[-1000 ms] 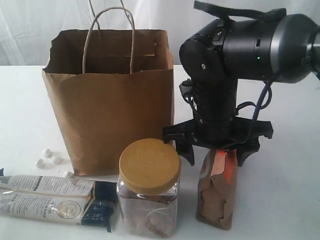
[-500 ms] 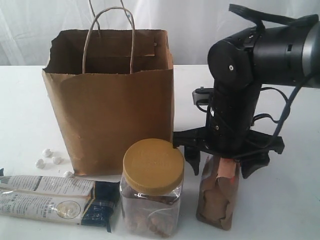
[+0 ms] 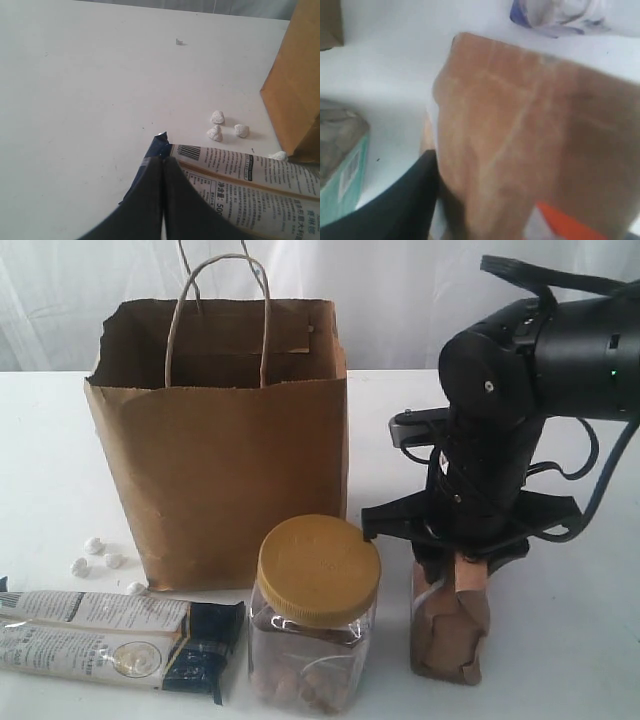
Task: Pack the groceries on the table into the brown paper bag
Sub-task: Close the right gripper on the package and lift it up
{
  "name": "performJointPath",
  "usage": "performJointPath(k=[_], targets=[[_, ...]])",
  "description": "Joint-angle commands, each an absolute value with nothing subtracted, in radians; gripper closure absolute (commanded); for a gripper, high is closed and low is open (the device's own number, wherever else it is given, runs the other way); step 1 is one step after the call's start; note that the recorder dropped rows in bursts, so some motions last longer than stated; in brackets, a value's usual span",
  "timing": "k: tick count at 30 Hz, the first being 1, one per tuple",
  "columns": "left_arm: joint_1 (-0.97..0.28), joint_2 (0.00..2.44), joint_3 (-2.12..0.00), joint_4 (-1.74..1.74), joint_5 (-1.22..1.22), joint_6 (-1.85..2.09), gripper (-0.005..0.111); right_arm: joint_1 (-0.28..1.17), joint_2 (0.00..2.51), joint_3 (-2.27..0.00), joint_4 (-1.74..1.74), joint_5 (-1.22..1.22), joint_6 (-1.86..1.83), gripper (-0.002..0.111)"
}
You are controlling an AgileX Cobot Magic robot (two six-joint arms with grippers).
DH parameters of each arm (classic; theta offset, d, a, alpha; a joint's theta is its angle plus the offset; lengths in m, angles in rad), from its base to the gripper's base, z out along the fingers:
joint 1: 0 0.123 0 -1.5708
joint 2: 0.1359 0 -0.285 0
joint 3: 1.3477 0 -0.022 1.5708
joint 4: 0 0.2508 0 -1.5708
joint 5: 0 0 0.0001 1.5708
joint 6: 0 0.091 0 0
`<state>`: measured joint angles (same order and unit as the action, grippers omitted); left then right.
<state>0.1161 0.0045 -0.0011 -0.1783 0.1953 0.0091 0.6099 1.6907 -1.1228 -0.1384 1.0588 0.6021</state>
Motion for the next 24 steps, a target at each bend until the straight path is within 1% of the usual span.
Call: performJointPath(k=[1,5,8,13,19,24], targets=[[0.112,0.0,0.0,-0.188,0.187,0.0,0.107,0.604,1.728,-1.066,-0.341,1.178,0.579,0.082],[0.112,0.0,0.0,-0.188,0.187,0.0,0.107,0.604,1.636,-1.068,-0.353,1.17,0.579,0.083],[0.112,0.0,0.0,-0.188,0.187,0.0,0.107,0.604,1.561,-1.068,-0.353,1.149,0.579,0.092],[0.112,0.0,0.0,-0.188,0.187,0.0,0.107,0.604,1.499,-1.068,-0.348,1.07,0.579,0.099],[0.112,0.0,0.0,-0.188,0.187,0.0,0.107,0.604,1.455,-1.068,-0.337,1.02,0.579,0.101],[0.112,0.0,0.0,-0.188,0.187,0.0,0.107,0.608,1.379,-1.068,-0.337,1.07,0.563,0.102]])
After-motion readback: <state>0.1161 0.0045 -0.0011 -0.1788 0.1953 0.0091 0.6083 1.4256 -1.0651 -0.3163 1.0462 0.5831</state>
